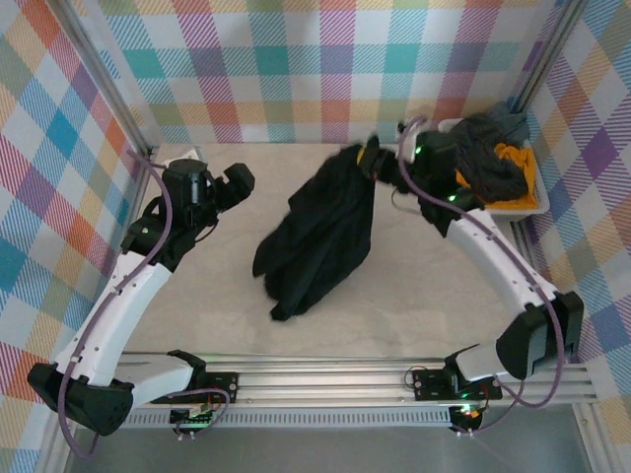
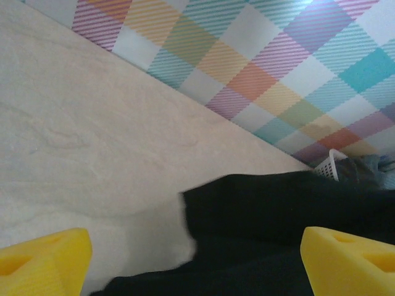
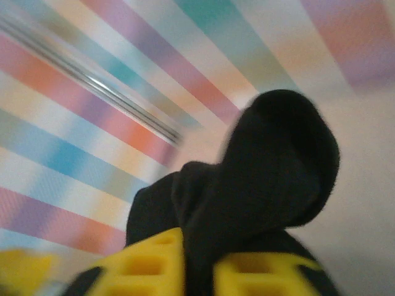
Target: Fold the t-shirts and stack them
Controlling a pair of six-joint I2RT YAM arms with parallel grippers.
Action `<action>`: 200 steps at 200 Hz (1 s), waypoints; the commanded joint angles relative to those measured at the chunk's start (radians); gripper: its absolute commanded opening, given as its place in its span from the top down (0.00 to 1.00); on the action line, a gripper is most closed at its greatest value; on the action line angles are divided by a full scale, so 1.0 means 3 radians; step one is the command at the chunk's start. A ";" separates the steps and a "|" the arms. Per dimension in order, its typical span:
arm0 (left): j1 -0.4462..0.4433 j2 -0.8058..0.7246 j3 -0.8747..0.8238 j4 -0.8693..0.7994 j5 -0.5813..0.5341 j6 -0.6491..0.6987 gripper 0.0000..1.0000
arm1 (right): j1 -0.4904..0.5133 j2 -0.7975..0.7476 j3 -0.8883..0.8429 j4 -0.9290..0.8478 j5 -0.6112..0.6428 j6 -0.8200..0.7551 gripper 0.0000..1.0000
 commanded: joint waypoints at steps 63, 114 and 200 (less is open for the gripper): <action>-0.1061 0.1391 0.0172 -0.0150 0.0433 0.1167 0.16 | -0.0059 -0.1102 -0.1380 -0.1323 0.0889 0.0650 0.40; -0.1594 0.2903 0.1339 -0.0373 -0.0449 0.1773 0.10 | -0.0059 -0.1151 -0.2118 -0.1061 0.0555 0.1421 0.47; -0.1751 0.3765 0.1978 -0.0235 -0.1050 0.1997 1.00 | -0.0059 -0.1393 -0.2352 -0.1163 0.0588 0.1638 0.47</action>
